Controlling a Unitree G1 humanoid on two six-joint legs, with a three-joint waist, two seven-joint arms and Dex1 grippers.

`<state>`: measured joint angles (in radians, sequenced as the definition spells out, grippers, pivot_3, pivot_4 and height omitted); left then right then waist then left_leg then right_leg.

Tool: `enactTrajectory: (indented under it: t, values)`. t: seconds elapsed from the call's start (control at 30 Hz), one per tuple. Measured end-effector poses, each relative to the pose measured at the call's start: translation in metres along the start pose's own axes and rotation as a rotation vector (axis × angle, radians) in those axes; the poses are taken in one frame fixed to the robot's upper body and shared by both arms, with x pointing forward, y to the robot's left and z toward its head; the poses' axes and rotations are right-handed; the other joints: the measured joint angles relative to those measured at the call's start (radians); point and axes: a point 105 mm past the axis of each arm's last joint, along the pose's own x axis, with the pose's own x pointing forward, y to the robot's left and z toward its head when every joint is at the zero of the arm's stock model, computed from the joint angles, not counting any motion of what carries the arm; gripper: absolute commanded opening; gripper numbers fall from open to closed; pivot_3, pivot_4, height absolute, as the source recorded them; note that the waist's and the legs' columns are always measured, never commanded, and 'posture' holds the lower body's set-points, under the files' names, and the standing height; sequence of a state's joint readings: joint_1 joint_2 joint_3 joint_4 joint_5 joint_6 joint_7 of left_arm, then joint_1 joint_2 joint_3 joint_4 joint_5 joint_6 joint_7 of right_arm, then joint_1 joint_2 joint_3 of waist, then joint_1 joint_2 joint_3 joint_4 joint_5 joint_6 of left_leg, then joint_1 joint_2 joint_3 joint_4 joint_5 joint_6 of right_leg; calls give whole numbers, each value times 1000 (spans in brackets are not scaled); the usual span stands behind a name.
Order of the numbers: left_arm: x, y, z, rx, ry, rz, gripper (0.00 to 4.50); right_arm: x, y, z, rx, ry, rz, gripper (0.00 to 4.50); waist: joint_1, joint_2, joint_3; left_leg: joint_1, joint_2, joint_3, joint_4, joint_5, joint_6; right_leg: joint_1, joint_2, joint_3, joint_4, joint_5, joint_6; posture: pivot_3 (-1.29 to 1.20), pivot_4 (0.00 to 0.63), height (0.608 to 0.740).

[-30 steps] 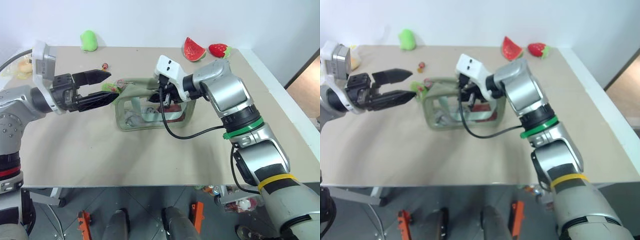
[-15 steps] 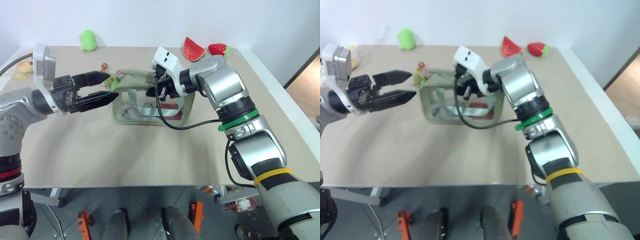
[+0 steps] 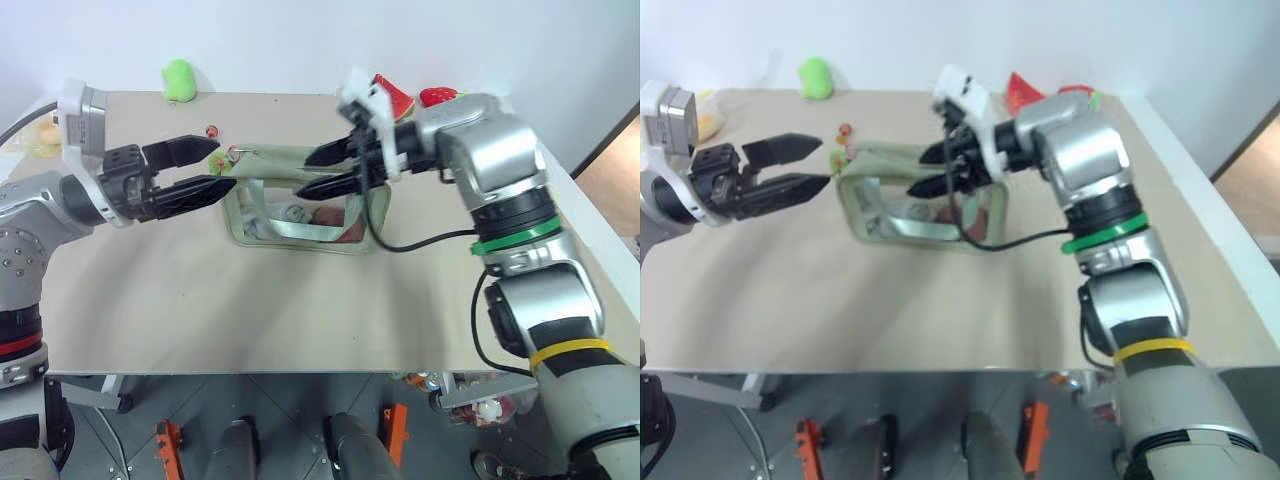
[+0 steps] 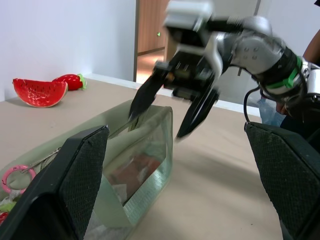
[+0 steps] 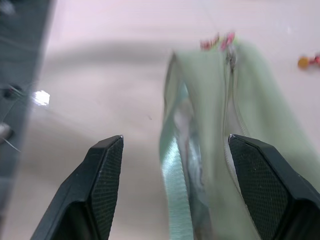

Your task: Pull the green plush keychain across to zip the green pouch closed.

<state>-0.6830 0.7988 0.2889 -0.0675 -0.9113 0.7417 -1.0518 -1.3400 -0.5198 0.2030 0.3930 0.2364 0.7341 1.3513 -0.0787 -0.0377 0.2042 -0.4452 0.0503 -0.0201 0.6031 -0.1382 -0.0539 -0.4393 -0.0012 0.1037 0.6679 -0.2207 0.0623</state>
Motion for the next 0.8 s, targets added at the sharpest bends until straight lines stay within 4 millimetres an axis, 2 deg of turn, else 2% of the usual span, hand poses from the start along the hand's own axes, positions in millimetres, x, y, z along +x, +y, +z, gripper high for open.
enactTrajectory:
  t: [0.1,0.17,0.23,0.3,0.37,0.4,0.53,0.7,0.8]
  values:
    - [-8,7,4,-18,-36,35,4500,-30,-6,10,-32,-45,-55,3496,0,0,0,0,0,0,0,0,0,0,0,0,0,0,0,0,150,740]
    - [-11,10,3,-25,-30,45,4500,-43,-9,6,-47,-31,-102,3496,0,0,0,0,0,0,0,0,0,0,0,0,0,0,0,0,150,740]
    - [-15,13,-2,-39,-18,64,4500,-58,-12,-12,-40,-2,-164,3496,0,0,0,0,0,0,0,0,0,0,0,0,-1,0,0,0,150,740]
    - [-23,18,-7,-62,-11,99,4500,-67,-12,-46,1,67,-211,3496,1,0,0,0,0,1,0,0,0,0,0,0,-1,-1,-1,0,150,740]
    - [-29,21,-8,-70,-11,122,4500,-68,-11,-72,45,112,-231,3496,-1,0,0,0,0,2,0,0,0,-2,0,2,0,0,-1,0,150,740]
    - [-30,21,-7,-68,-13,124,4500,-68,-11,-75,52,119,-237,3496,-3,1,1,0,0,2,0,0,0,-2,0,2,0,0,-1,0,150,740]
    - [-33,25,-10,-77,-6,146,4500,-60,-20,-77,51,105,-307,3496,-11,1,1,1,1,2,0,0,0,-1,1,2,0,1,-1,0,150,740]
    - [-32,27,-9,-70,-1,152,4500,-46,-25,-83,91,74,-318,3496,-10,1,1,0,0,2,0,0,0,-1,0,2,0,1,0,0,150,740]
    - [-32,27,-9,-69,0,153,4500,-45,-25,-82,87,71,-318,3496,-8,1,1,0,0,2,0,0,0,-1,0,2,0,0,0,0,150,740]
